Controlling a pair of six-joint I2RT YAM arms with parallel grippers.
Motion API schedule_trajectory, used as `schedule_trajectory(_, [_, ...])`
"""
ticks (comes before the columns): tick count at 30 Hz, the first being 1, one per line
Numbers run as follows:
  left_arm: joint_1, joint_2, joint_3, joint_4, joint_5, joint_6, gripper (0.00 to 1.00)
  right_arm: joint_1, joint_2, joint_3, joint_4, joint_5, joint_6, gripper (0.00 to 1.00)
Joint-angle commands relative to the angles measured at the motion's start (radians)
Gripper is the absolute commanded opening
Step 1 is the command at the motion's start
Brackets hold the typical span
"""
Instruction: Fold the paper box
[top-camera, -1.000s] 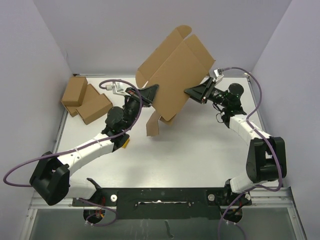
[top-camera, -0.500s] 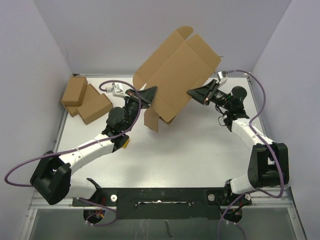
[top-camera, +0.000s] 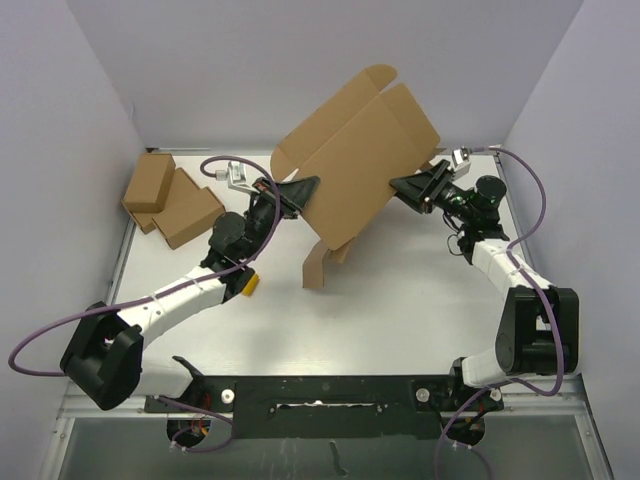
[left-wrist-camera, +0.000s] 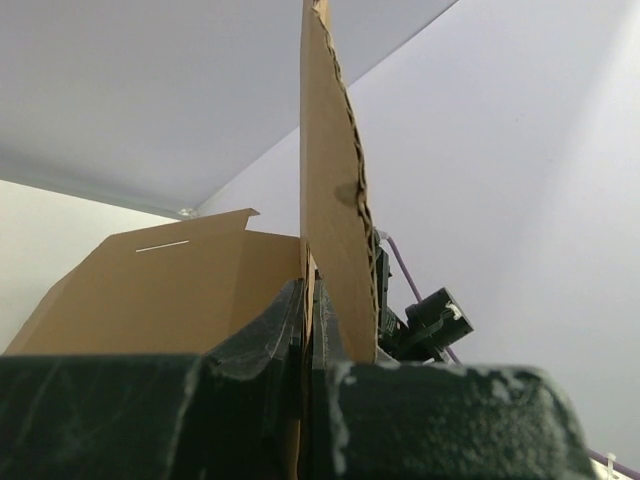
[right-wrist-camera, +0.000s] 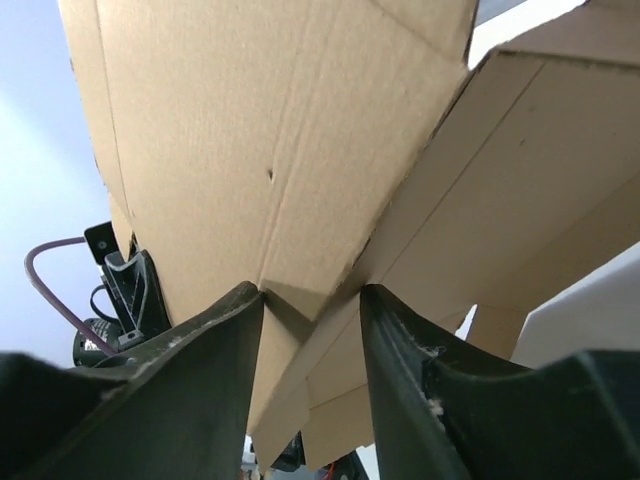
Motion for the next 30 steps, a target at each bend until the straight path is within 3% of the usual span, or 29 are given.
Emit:
schedule_trajectory(1, [0.021, -0.018, -0.004, 0.027, 0.091, -0.044, 0.0, -0.019, -0.016, -0.004, 0.019, 0.038, -0.023, 0.41])
schedule_trajectory(8, [0.046, -0.027, -0.015, 0.015, 0.115, -0.053, 0.0, -0.025, -0.009, 0.007, 0.026, 0.021, -0.022, 0.05])
schedule_trajectory(12, [0.061, -0.025, -0.004, 0.014, 0.139, -0.043, 0.0, -0.023, -0.01, 0.014, 0.024, 0.006, -0.026, 0.02])
schedule_trajectory(13, [0.067, -0.025, 0.001, 0.01, 0.147, -0.041, 0.0, -0.023, -0.012, 0.018, 0.027, -0.004, -0.034, 0.06])
schedule_trajectory(17, [0.108, -0.047, 0.03, -0.055, 0.176, -0.033, 0.0, -0.024, -0.026, 0.057, 0.031, -0.078, -0.166, 0.49])
schedule_trajectory(19, [0.147, -0.061, 0.044, -0.079, 0.203, -0.039, 0.0, -0.032, -0.037, 0.067, 0.033, -0.138, -0.255, 0.62])
schedule_trajectory(24, [0.226, -0.106, 0.097, -0.135, 0.279, -0.05, 0.0, -0.073, -0.096, 0.066, -0.006, -0.246, -0.473, 0.7])
schedule_trajectory(30, [0.297, -0.139, 0.163, -0.176, 0.354, -0.072, 0.0, -0.126, -0.181, 0.092, -0.195, -0.353, -0.747, 0.73])
